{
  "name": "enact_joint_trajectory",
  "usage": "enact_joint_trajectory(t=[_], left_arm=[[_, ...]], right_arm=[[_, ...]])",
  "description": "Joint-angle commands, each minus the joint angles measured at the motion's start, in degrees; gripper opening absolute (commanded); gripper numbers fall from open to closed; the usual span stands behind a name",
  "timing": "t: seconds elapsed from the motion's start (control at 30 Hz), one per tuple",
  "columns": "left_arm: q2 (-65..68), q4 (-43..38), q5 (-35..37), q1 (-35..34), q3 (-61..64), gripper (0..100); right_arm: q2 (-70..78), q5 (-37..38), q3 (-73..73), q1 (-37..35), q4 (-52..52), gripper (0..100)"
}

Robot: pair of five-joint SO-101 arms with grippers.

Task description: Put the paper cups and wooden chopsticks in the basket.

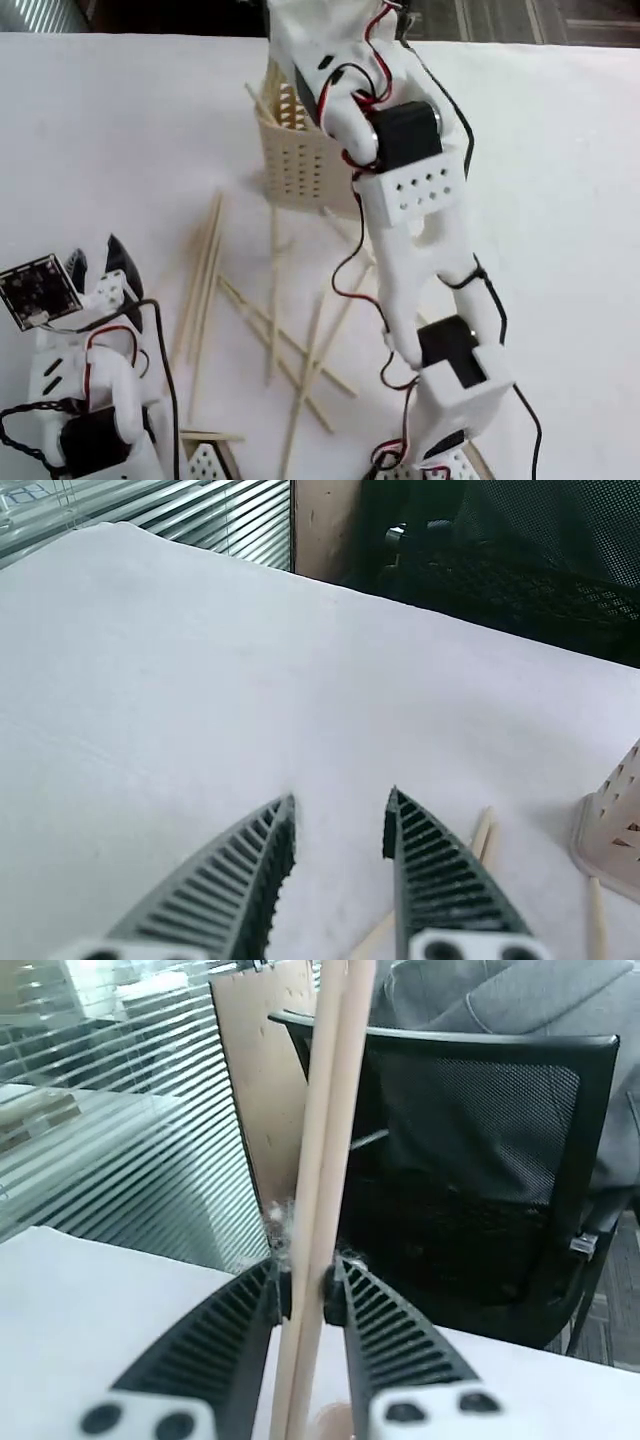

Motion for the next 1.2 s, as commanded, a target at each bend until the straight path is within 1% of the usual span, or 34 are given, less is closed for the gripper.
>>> enact_joint_trajectory(t=[0.0,0.2,0.27,0.43,0.6,0.7,0.77,0.87,0.97,1.03,1.1,1.17], left_arm=[[-0.22,-0.44,0.00,-0.31,-0.26,16],[-0.22,-1.23,0.00,-0.31,-0.09,16],[-0.22,-2.02,0.00,-0.31,0.62,16],[-0.22,-4.04,0.00,-0.31,1.58,16],[-0.22,-4.04,0.00,-0.31,1.58,16],[-0.22,-4.04,0.00,-0.31,1.58,16],[-0.22,-4.04,0.00,-0.31,1.58,16],[-0.22,-4.04,0.00,-0.31,1.58,16],[-0.22,-4.04,0.09,-0.31,1.58,16],[-0.22,-4.04,0.09,-0.31,1.58,16],[-0.22,-3.96,0.09,-0.31,1.58,16],[-0.22,-3.96,0.09,-0.31,1.58,16]], right_arm=[[1.36,0.09,2.02,2.15,-3.82,1.8],[6.11,0.26,8.26,4.09,-12.26,1.8],[6.64,1.58,10.46,3.91,-13.67,1.8],[6.64,4.40,14.15,3.38,-14.20,1.8],[6.37,6.86,16.70,3.56,-13.85,1.8],[3.74,7.82,20.04,3.21,-14.55,1.8],[1.10,7.82,23.56,3.12,-17.71,1.8],[-3.56,8.44,32.26,2.95,-25.45,1.8],[-8.40,13.19,42.90,2.15,-33.36,1.8],[-11.65,14.86,49.41,1.98,-37.93,1.8],[-14.73,14.77,54.15,1.98,-40.92,2.2],[-17.54,14.77,56.79,1.98,-41.36,4.3]])
